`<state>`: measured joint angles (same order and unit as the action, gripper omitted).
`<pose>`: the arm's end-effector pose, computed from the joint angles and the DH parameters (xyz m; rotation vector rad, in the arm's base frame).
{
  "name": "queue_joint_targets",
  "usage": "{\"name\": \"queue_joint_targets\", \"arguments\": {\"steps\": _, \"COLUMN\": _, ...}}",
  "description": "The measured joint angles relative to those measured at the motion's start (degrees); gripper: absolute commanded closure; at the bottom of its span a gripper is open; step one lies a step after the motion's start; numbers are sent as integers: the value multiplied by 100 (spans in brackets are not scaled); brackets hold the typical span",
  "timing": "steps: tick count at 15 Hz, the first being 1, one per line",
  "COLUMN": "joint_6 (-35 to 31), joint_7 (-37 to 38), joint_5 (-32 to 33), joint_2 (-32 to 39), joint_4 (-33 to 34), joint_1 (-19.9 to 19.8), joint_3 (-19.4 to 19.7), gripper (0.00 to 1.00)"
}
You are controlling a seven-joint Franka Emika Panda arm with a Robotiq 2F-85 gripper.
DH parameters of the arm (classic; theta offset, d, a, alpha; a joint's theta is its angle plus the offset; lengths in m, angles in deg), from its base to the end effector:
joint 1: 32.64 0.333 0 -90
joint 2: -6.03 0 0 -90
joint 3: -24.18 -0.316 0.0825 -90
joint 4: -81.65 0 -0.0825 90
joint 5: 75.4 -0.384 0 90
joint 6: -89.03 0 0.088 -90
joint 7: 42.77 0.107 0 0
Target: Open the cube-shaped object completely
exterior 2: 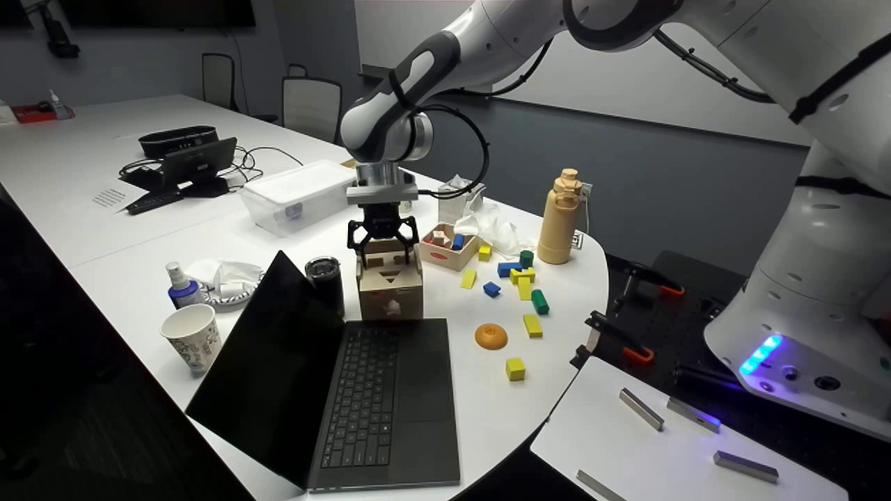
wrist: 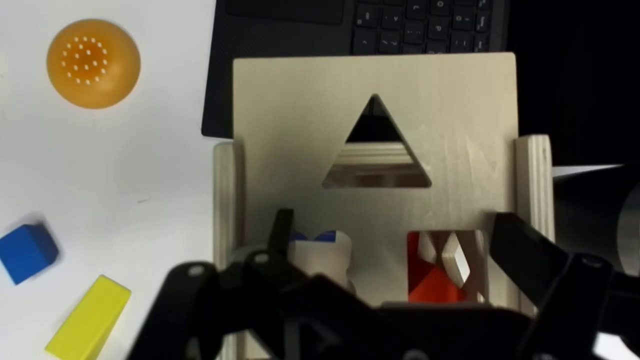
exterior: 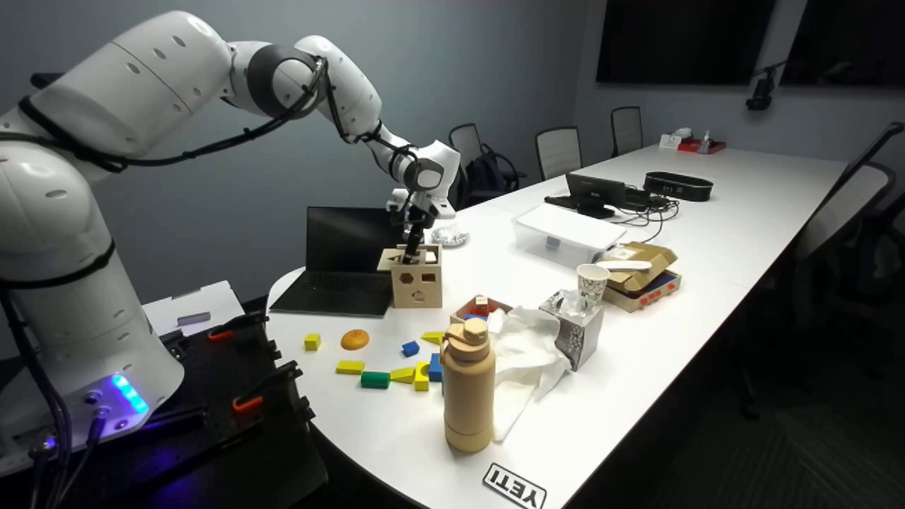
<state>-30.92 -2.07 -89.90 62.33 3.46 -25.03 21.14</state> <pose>0.6872 0.1350 0.1061 -2.8051 1.0201 0.5052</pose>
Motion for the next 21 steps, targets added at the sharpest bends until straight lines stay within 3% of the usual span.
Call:
{"name": "queue_joint_targets", "arguments": {"steps": 13, "joint_6": 520, "joint_7": -584, "joint_5": -473, "joint_2": 118, "joint_4": 96, "joint_1": -135, "joint_3": -164, "gripper": 0}}
{"name": "queue_joint_targets", "arguments": {"steps": 21, "joint_6": -343, "joint_7": -555, "joint_5": -474, "joint_2": -112, "joint_4": -5, "joint_1": -135, "joint_3": 80, "gripper": 0}}
